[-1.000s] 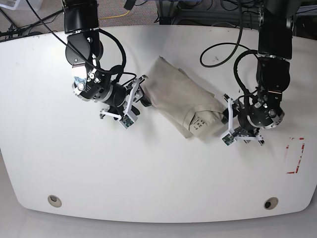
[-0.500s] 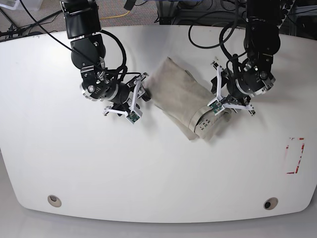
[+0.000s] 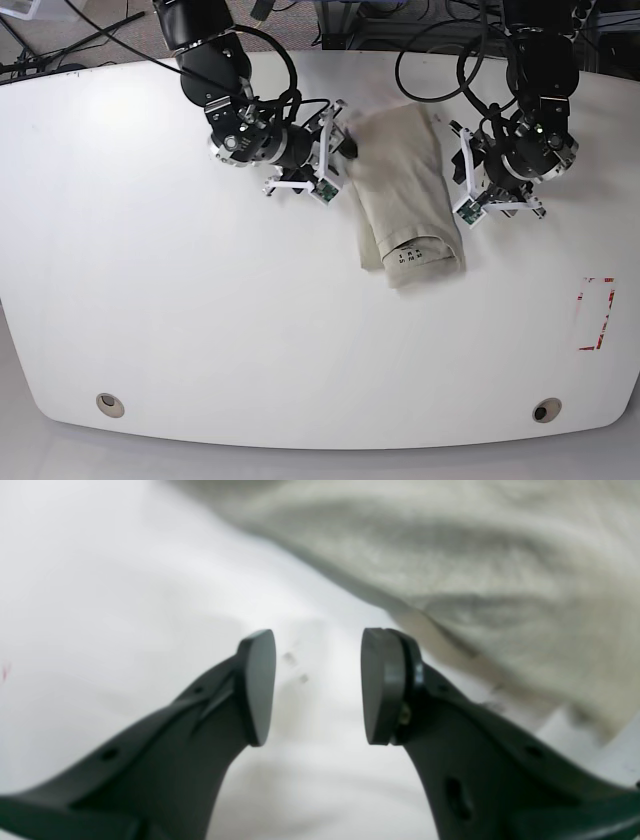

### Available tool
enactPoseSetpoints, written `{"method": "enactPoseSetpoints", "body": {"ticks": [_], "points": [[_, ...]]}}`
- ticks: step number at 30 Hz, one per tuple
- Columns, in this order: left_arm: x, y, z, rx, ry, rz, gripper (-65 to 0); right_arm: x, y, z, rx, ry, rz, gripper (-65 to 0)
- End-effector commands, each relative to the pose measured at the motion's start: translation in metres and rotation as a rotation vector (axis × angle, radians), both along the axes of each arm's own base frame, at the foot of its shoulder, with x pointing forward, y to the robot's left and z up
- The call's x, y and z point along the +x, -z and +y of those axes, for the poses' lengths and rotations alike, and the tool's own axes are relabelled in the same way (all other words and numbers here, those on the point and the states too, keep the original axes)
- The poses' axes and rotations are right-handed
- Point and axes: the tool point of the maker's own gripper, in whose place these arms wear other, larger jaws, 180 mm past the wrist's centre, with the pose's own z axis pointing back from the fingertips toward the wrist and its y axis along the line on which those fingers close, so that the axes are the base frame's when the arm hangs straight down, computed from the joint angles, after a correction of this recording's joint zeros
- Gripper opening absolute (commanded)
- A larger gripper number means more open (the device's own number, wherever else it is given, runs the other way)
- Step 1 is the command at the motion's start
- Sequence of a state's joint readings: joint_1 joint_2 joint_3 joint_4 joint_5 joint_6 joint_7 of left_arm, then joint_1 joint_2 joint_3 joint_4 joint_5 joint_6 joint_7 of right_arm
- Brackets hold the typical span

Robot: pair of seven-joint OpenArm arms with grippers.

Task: Fold the T-shirt properly
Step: 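Grasp the folded bundle's sides with both grippers and square it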

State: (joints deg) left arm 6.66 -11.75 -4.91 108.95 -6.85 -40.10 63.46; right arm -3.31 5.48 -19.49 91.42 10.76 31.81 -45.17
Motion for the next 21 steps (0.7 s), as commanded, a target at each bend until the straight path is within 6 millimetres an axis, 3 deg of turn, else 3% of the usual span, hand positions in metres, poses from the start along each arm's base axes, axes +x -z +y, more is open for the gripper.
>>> {"method": "enactPoseSetpoints", "body": {"ticks": [1,5,9,12,16,21], "points": [[0.012,-0.015,0.004,-0.014,-0.016,-0.059,-39.9,-0.006,-0.019,0.026,0.059,-0.063,-0.041,-39.0],[0.019,-0.021,-0.004,-0.041,-0.03,-0.081,-39.7,-0.028,-0.028,0.055,0.086,-0.166,-0.05,-39.0],[0.021,-0.021,-0.014,-0.07,-0.032,-0.082,-39.6,-0.027,-0.03,0.059,0.08,-0.165,-0.043,-39.0],[0.023,-0.022,-0.026,-0.1,-0.026,-0.088,-37.9,-0.015,-0.031,0.046,0.075,-0.116,-0.047,-39.0],[0.024,-0.022,-0.052,-0.15,-0.011,-0.086,-27.5,0.005,-0.041,0.025,0.078,-0.04,-0.086,-39.0],[0.025,-0.021,-0.072,-0.208,-0.055,-0.076,-26.1,0.02,-0.041,-0.003,0.04,0.025,-0.096,-39.0]]}}
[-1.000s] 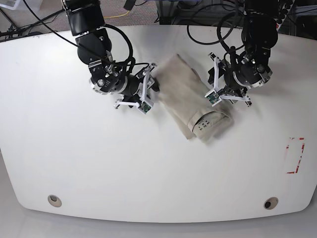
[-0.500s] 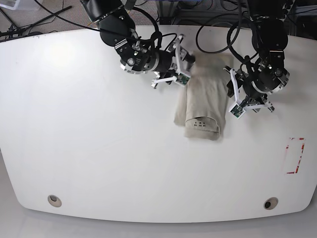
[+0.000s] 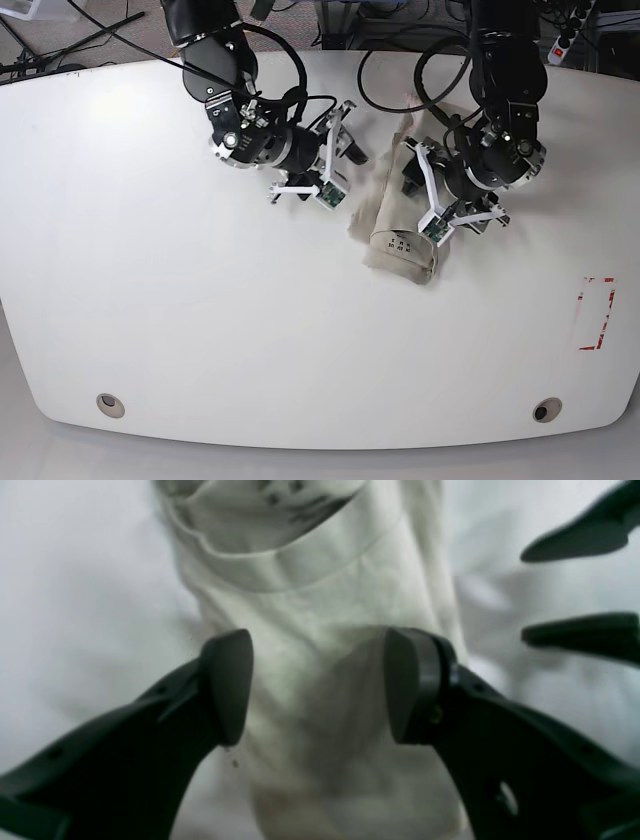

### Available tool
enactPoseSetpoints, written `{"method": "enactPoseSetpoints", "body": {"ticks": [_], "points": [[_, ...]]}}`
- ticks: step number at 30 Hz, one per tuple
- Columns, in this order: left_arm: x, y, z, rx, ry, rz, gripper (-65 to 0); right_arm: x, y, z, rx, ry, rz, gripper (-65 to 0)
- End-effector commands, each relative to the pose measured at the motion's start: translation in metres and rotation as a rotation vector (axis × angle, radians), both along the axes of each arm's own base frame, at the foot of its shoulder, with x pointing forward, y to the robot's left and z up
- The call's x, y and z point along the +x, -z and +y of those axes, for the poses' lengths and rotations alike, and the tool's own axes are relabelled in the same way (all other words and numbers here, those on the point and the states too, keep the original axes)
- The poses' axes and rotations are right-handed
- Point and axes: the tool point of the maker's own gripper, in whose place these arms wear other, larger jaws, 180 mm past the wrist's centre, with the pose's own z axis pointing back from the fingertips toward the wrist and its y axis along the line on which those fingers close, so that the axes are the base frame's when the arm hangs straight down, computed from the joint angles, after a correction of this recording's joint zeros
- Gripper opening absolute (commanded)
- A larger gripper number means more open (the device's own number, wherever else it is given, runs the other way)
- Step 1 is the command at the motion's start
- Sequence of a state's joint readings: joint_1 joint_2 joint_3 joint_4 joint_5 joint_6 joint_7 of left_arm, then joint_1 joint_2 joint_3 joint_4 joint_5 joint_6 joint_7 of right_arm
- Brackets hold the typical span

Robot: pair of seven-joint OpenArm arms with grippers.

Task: Fold the T-shirt properly
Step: 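Grasp the folded bundle's sides with both grippers and square it, then drag the folded bundle with the left gripper to the table edge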

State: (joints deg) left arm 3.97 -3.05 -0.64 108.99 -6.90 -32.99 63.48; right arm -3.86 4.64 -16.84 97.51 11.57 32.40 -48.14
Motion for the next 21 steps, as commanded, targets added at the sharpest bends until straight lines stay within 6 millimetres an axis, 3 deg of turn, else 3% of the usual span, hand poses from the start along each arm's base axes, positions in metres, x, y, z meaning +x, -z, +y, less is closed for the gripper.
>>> {"method": "enactPoseSetpoints", "body": {"ticks": [1,4,7,14,18,21], "points": [[0.006,-0.009,-0.009,-0.019,0.007,-0.034,-26.1,0.01,-0.012,-0.002,0.015,0.004,-0.036,-39.0],[0.006,-0.008,-0.016,-0.026,0.023,-0.035,-26.1,0.015,-0.012,-0.011,0.01,0.033,-0.038,-39.0],[0.006,0.006,-0.011,-0.049,-0.019,-0.004,-26.1,0.022,-0.013,-0.023,0.009,0.076,-0.042,-39.0],[-0.008,0.079,0.015,-0.061,-0.068,0.162,-26.1,0.029,-0.015,-0.043,0.006,0.097,-0.059,-39.0],[-0.008,0.092,0.044,-0.051,-0.12,0.17,-26.2,0.033,-0.016,-0.054,0.002,0.126,-0.064,-39.0],[-0.006,0.091,0.084,-0.035,-0.216,0.161,-26.2,0.036,-0.017,-0.06,-0.001,0.145,-0.07,-39.0]]}}
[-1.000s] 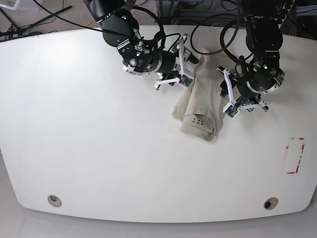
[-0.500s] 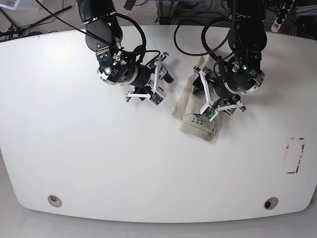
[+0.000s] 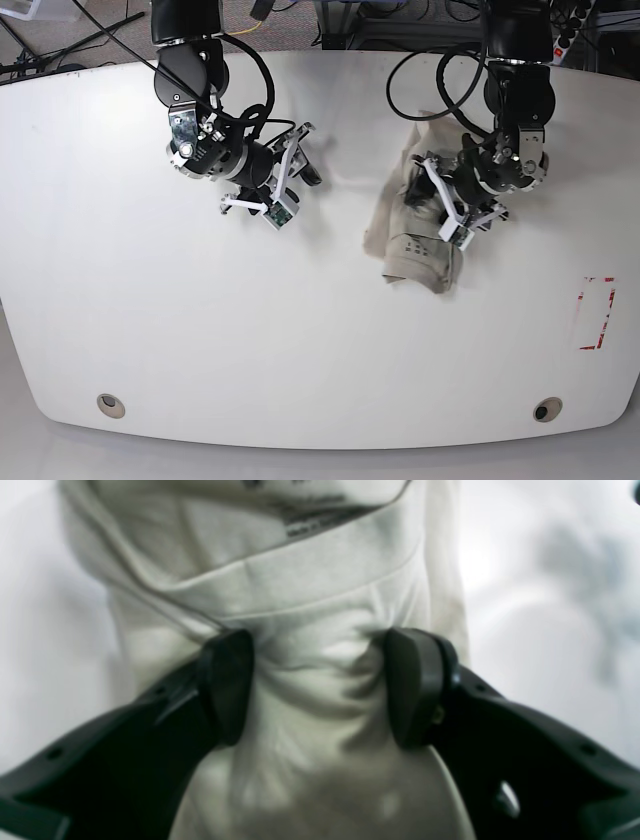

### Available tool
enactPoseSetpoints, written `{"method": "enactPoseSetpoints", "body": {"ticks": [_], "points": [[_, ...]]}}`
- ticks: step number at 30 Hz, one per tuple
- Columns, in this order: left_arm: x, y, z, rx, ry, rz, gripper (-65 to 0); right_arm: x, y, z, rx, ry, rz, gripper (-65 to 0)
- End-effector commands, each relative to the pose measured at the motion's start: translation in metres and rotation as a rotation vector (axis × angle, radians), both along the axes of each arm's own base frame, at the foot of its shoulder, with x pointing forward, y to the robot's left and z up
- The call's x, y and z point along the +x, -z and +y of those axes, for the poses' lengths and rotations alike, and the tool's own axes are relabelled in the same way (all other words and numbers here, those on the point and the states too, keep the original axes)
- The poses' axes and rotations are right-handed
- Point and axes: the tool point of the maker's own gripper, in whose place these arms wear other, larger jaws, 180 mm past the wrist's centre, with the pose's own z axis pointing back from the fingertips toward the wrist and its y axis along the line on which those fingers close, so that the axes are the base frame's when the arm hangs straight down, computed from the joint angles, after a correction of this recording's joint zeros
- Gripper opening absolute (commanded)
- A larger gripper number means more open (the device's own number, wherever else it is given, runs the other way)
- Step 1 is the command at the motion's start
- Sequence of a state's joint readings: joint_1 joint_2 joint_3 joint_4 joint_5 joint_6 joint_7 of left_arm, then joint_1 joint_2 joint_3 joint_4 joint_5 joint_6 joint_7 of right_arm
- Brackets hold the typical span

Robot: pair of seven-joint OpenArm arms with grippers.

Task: Fold the T-shirt properly
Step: 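Drag the folded bundle with the left gripper to the table edge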

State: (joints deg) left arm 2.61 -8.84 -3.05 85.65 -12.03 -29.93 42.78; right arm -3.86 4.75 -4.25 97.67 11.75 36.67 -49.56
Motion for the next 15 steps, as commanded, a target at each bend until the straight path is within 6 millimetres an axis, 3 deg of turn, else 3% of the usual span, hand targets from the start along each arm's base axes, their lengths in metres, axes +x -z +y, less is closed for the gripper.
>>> {"method": "enactPoseSetpoints", "body": {"ticks": [1,5,10,15], "points": [[-0.018,0.021,0.067,0.168,-0.1,0.119,-26.2,0.013,-0.02,-0.002,0.024,0.009,-0.07,-39.0],[-0.025,0.019,0.122,0.22,-0.154,0.138,-26.2,0.016,-0.03,-0.005,0.024,0.018,-0.102,-39.0],[-0.04,0.005,0.207,0.294,-0.252,0.16,-26.2,0.016,-0.031,-0.01,0.003,0.008,-0.113,-39.0],[-0.047,-0.01,0.256,0.33,-0.299,0.14,-26.4,0.016,-0.031,-0.012,0.0,0.009,-0.113,-39.0]]}}
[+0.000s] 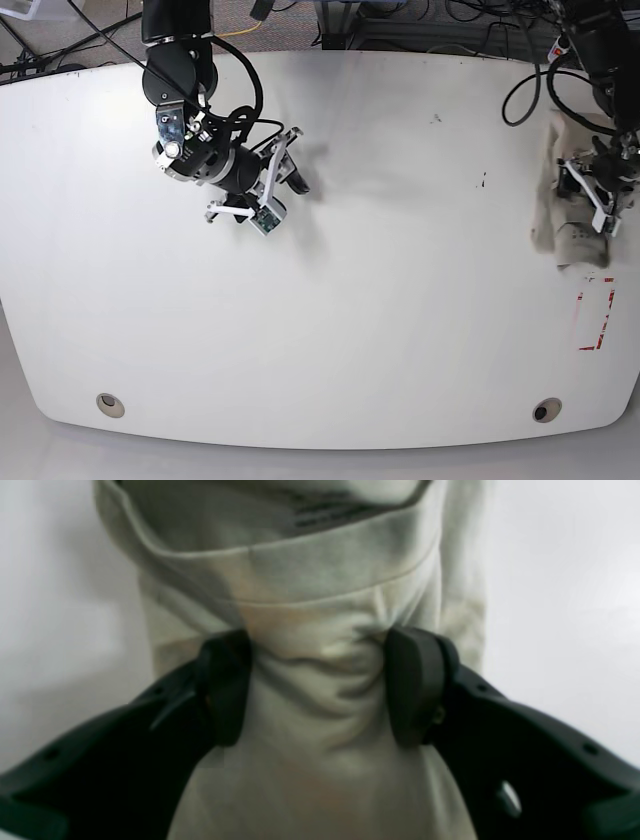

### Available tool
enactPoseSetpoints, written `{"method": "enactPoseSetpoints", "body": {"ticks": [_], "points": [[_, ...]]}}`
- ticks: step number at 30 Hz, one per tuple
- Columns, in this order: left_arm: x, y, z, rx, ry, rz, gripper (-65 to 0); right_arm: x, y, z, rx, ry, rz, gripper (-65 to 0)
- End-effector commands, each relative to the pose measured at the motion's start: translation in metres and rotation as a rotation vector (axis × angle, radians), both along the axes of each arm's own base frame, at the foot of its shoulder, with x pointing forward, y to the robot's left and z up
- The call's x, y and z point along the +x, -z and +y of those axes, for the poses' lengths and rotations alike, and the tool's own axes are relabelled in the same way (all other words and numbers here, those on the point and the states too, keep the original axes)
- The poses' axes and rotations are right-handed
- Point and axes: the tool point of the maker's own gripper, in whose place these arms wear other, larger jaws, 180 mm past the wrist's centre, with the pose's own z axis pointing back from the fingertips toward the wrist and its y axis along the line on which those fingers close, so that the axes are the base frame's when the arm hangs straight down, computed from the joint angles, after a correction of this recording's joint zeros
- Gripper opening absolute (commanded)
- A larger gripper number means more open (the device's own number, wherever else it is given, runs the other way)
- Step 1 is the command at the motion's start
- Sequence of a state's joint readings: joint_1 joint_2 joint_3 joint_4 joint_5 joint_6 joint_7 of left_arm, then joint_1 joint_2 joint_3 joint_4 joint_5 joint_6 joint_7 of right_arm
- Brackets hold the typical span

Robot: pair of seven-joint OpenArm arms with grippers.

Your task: Fold the T-shirt properly

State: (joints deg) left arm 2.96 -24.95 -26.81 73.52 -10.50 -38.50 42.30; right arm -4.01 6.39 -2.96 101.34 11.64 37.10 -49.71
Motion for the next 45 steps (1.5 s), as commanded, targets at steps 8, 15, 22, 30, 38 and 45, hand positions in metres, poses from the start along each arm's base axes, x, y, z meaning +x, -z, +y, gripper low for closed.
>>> {"method": "enactPoseSetpoints", "body": {"ticks": [8,15,22,30,38,45], "points": [[-0.027,-0.021,0.098,0.128,-0.115,0.041,-26.4,0.005,-0.017,0.003,0.03,0.0,-0.061,-39.0],[0.0,-0.06,0.124,0.168,-0.117,-0.049,-26.4,0.002,-0.016,0.003,0.026,0.0,-0.06,-39.0],[0.034,-0.102,0.114,0.225,-0.065,-0.169,-26.5,0.006,-0.021,-0.003,0.049,0.021,-0.127,-39.0],[0.063,-0.115,0.04,0.188,0.014,-0.386,-26.2,0.013,-0.016,-0.027,0.088,0.125,-0.316,-39.0],[0.065,-0.094,-0.04,0.048,-0.014,-0.67,-26.1,0.014,-0.008,-0.095,0.152,0.384,-0.466,-38.8],[0.013,-0.074,-0.096,-0.014,-0.041,-0.733,-26.1,-0.032,0.008,-0.136,0.116,0.501,-0.461,-38.8]]}}
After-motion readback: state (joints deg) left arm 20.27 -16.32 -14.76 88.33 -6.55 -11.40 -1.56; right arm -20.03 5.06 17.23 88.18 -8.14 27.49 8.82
